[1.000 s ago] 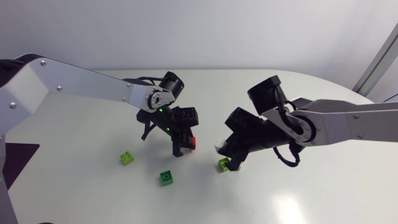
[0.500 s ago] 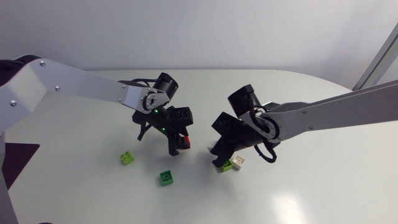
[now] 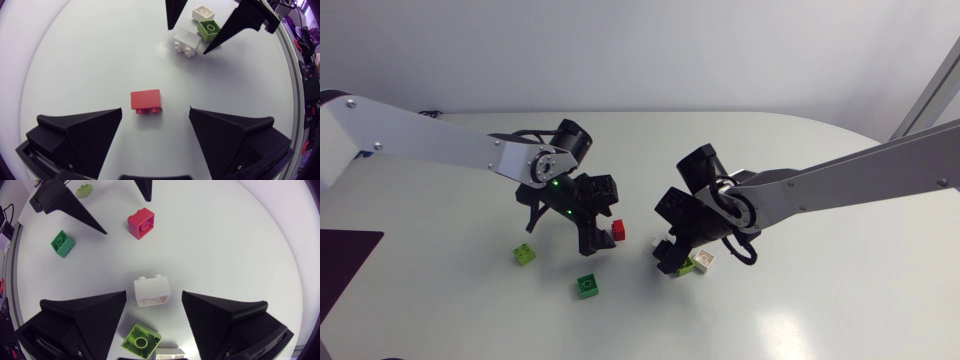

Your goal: Disassemble duplo

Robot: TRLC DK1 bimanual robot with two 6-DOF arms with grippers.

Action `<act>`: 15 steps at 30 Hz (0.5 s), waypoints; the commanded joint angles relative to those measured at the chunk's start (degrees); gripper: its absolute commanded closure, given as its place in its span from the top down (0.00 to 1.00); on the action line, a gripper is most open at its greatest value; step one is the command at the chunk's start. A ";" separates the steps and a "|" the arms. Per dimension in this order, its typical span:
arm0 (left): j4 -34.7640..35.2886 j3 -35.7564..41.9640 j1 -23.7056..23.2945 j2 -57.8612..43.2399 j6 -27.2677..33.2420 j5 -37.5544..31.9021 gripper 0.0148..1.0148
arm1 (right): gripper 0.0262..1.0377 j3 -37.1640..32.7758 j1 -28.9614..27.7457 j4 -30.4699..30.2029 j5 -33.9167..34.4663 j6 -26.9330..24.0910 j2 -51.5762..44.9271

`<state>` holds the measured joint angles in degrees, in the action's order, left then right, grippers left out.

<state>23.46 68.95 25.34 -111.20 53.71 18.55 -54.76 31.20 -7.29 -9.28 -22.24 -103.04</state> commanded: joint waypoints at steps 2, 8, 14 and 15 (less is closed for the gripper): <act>-0.35 -2.68 -0.91 5.38 -1.77 -0.26 0.96 | 0.96 0.18 0.62 0.17 0.49 0.71 0.74; 1.85 -6.28 -0.91 16.63 -4.14 -0.26 0.96 | 0.96 2.03 -0.61 -5.81 -0.65 0.35 12.96; 9.94 -8.22 0.06 29.02 -8.10 -0.35 0.96 | 0.96 2.56 -1.41 -19.78 -1.53 1.67 29.66; 11.52 -8.04 0.06 30.60 -9.24 -0.44 0.96 | 0.96 2.56 -1.58 -21.98 -1.53 2.38 32.20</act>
<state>33.30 62.19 24.97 -83.90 47.37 18.13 -54.11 29.98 -26.09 -10.52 -21.56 -74.94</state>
